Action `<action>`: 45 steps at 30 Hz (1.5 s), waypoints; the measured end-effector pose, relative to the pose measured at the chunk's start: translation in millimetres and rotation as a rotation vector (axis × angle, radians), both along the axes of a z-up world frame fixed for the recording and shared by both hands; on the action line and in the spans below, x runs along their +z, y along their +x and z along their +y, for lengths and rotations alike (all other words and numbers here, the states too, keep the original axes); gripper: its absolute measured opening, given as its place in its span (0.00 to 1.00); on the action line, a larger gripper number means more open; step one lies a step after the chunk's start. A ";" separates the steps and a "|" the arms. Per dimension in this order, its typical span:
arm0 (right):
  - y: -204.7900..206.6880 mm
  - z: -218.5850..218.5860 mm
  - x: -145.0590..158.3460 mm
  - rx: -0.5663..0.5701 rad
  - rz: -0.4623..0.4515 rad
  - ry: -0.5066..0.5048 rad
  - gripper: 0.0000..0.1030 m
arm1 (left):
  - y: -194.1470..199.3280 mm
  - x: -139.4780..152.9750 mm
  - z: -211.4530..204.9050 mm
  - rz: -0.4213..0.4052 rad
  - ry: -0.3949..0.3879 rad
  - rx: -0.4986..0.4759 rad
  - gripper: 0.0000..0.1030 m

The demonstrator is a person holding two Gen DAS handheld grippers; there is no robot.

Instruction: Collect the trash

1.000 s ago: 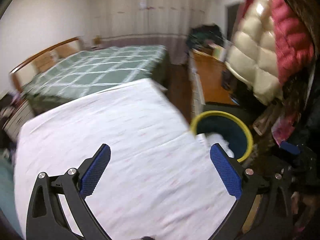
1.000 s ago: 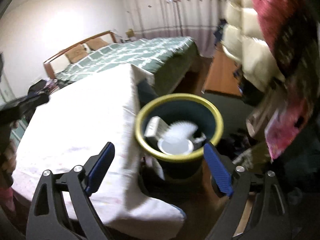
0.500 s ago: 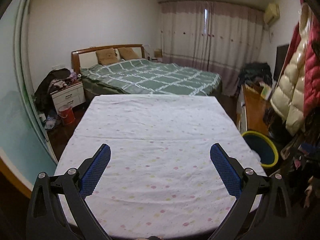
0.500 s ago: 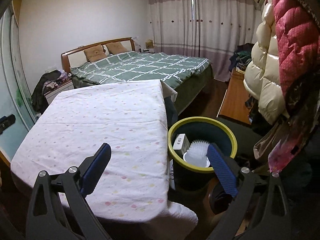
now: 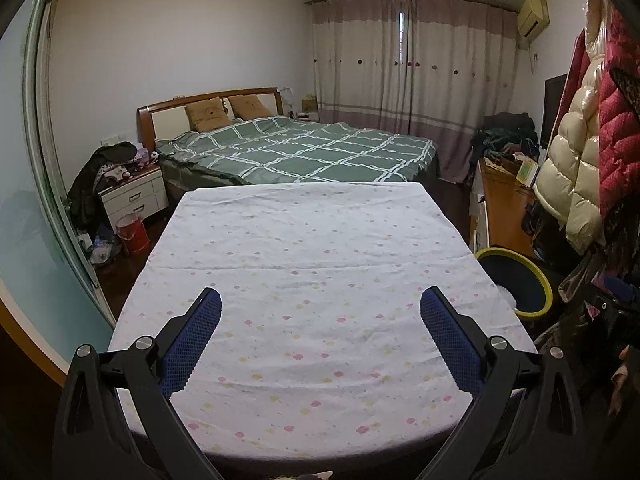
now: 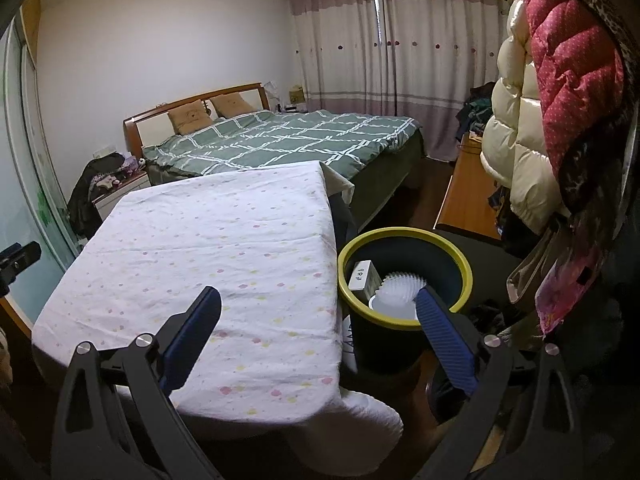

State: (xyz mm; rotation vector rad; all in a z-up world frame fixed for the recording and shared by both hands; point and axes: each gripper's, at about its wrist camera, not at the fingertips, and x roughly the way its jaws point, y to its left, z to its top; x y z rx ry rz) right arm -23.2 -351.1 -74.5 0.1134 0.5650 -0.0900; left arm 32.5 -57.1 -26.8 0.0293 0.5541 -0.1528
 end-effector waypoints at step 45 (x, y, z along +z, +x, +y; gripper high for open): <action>2.9 -0.6 -0.5 -0.008 -0.008 0.020 0.91 | 8.6 -6.3 -8.2 0.030 -0.005 -0.027 0.95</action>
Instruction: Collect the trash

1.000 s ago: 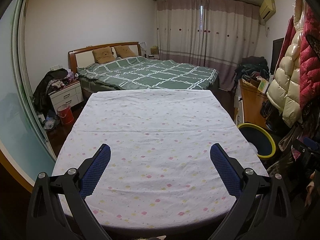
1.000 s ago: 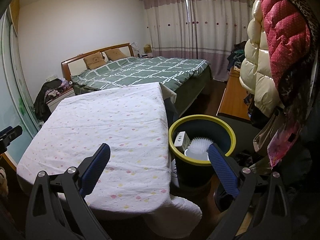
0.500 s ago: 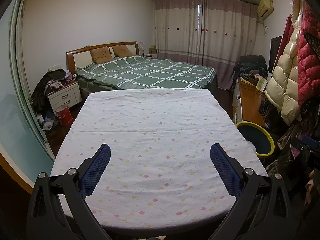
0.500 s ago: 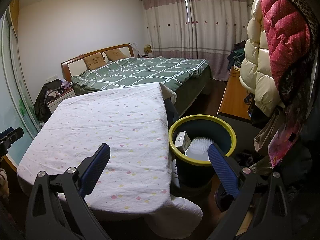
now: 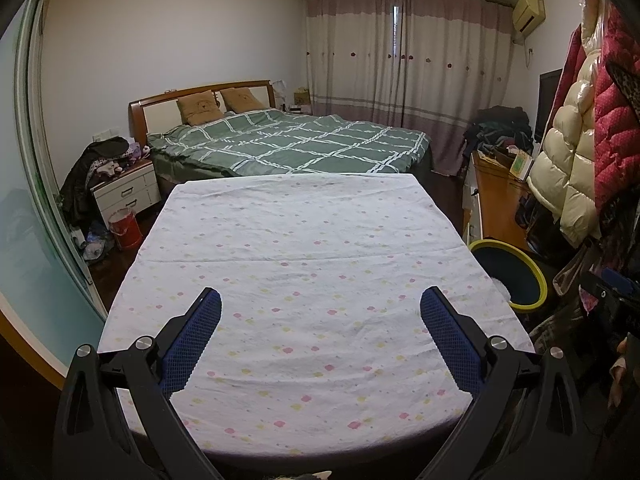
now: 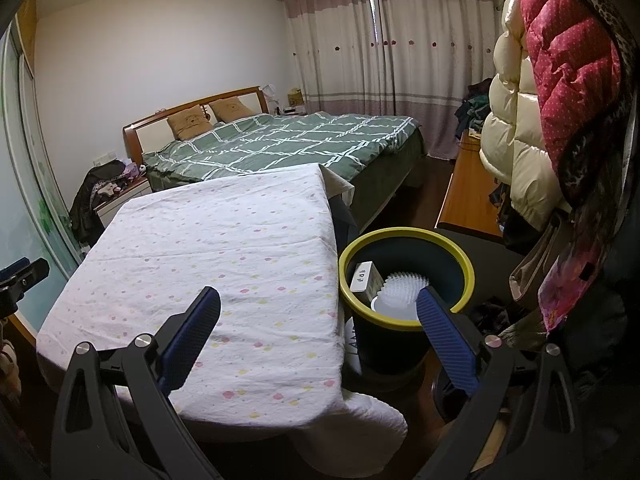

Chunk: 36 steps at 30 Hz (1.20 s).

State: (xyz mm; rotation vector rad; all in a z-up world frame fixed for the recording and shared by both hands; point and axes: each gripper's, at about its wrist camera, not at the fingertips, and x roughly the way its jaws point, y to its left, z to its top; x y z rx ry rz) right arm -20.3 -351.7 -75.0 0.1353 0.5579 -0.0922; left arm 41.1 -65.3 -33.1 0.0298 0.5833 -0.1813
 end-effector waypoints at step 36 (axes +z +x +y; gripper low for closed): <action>0.7 -1.3 -5.9 0.000 0.008 0.013 0.91 | 1.5 -2.2 -8.5 0.014 0.005 -0.019 0.95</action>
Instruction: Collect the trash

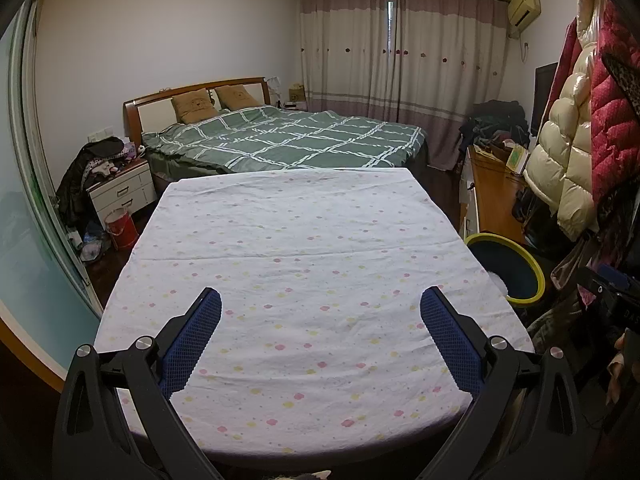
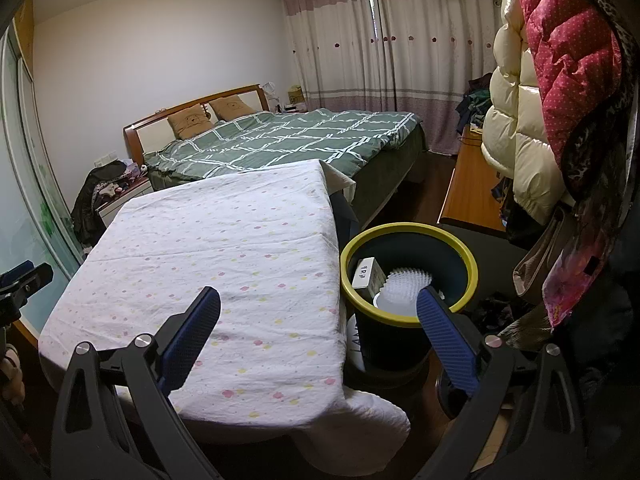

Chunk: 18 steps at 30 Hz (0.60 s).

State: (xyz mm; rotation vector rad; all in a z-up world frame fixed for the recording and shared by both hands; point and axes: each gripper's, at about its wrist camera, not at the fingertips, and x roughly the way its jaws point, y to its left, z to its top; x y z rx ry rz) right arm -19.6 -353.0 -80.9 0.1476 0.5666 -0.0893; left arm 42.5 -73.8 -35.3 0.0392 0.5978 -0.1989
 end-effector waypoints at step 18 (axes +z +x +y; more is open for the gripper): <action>0.0 0.9 -1.8 -0.005 -0.001 0.006 0.91 | 4.2 -1.8 -0.5 0.013 -0.006 -0.013 0.95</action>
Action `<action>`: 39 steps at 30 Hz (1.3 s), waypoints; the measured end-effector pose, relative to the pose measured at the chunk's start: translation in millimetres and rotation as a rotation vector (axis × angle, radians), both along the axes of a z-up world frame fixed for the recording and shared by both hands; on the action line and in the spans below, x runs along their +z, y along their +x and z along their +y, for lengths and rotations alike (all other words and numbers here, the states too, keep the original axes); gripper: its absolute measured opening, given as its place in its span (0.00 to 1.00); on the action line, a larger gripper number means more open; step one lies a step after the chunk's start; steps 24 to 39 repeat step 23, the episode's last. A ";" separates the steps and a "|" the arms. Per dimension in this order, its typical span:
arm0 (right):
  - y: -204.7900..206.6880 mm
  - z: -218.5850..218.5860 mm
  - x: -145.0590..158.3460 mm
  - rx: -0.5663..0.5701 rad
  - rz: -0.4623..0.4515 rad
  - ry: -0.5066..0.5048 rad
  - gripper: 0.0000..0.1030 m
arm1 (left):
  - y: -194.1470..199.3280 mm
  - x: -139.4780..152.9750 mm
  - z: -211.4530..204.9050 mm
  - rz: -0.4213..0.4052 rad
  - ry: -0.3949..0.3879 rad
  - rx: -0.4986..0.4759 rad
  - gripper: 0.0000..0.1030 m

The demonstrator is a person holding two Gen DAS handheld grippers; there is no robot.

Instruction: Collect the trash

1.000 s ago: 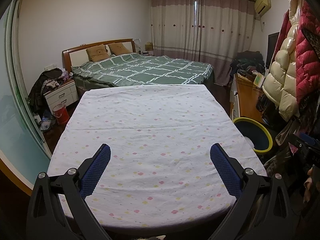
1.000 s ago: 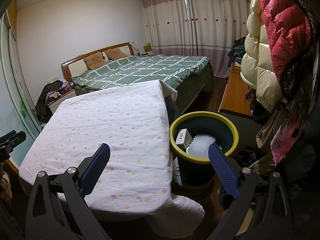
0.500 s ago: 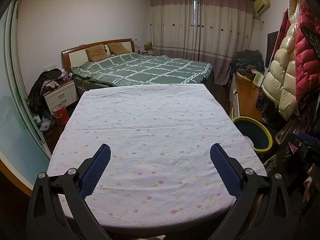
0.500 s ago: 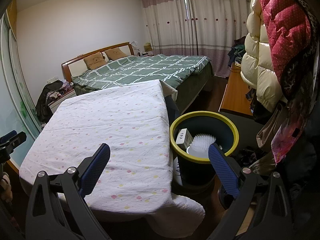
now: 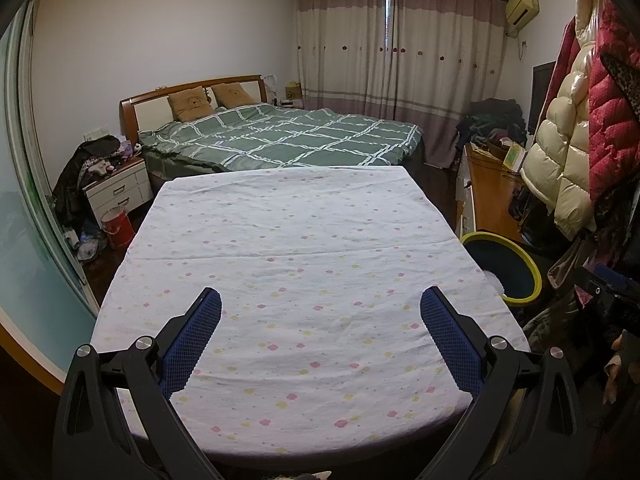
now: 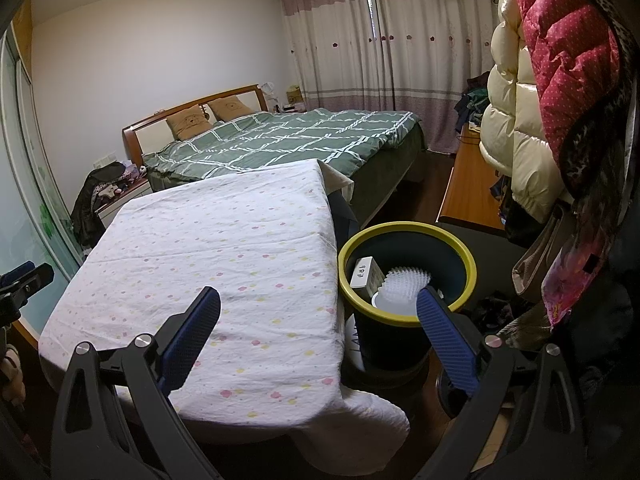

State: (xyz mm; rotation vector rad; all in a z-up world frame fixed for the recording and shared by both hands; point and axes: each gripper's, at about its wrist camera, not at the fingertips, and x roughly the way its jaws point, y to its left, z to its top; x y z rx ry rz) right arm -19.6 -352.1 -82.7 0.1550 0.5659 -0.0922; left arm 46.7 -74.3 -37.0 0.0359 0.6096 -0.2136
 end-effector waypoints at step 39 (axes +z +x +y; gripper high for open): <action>99.5 44.7 -3.1 0.101 0.055 -0.025 0.93 | 104.2 -38.5 34.9 0.116 0.007 0.084 0.95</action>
